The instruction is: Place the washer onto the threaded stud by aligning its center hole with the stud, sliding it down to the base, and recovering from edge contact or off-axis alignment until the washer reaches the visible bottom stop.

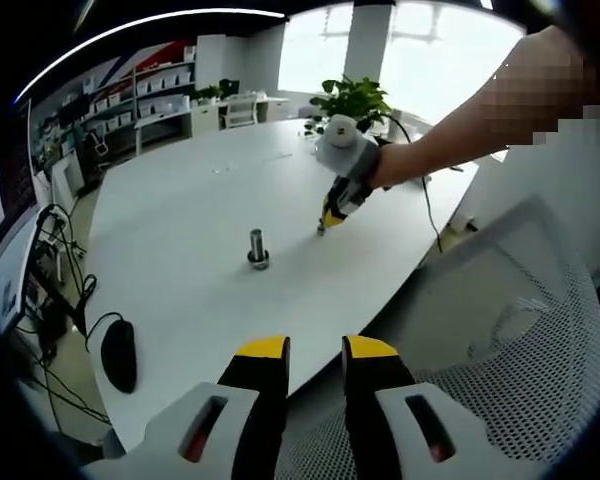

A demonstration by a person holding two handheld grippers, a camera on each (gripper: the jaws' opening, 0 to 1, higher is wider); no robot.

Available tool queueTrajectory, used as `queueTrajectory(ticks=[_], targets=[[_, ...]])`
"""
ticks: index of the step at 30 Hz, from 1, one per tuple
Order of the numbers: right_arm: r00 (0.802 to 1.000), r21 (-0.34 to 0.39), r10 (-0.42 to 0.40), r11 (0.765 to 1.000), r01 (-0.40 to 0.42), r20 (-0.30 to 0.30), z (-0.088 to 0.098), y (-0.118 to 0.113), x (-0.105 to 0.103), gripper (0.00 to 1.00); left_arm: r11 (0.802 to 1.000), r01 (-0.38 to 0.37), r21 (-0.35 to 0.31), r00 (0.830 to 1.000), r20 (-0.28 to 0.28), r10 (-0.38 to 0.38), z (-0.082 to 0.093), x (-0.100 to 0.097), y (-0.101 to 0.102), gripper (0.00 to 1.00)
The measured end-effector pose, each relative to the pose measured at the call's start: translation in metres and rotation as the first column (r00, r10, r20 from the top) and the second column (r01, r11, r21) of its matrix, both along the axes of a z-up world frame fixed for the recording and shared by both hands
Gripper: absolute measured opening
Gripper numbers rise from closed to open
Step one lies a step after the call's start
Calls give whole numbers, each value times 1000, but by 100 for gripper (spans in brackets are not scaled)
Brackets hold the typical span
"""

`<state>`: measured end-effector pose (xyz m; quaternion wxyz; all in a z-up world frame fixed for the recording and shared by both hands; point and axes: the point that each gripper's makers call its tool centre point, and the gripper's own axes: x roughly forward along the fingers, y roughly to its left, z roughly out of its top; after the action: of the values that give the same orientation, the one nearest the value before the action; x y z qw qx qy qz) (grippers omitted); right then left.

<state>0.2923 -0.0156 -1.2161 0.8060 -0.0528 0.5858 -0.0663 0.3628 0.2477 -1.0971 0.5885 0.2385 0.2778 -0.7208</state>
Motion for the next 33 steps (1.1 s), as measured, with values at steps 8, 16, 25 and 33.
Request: queueTrajectory(ticks=[8,16,25,33], targets=[[1000,20,6,1000,-6,7,-12,-1,0,15,1000,7,9,1000,1,-7,0,-2,1,18],[1000,42,-6,999,7,-17,-19,1,-8,18,1000,7,16,1000,2,-7,-3,-2,2,18],[999,44,-36,998,36,-8,-11,15,-28,21,1000,8,15,1000,2,-8,-1,-2,3,18],[991,43,-108,994,105,79,9,23,-50,23,1000,20,13,1000,0,-20,-4,-3,2,18]])
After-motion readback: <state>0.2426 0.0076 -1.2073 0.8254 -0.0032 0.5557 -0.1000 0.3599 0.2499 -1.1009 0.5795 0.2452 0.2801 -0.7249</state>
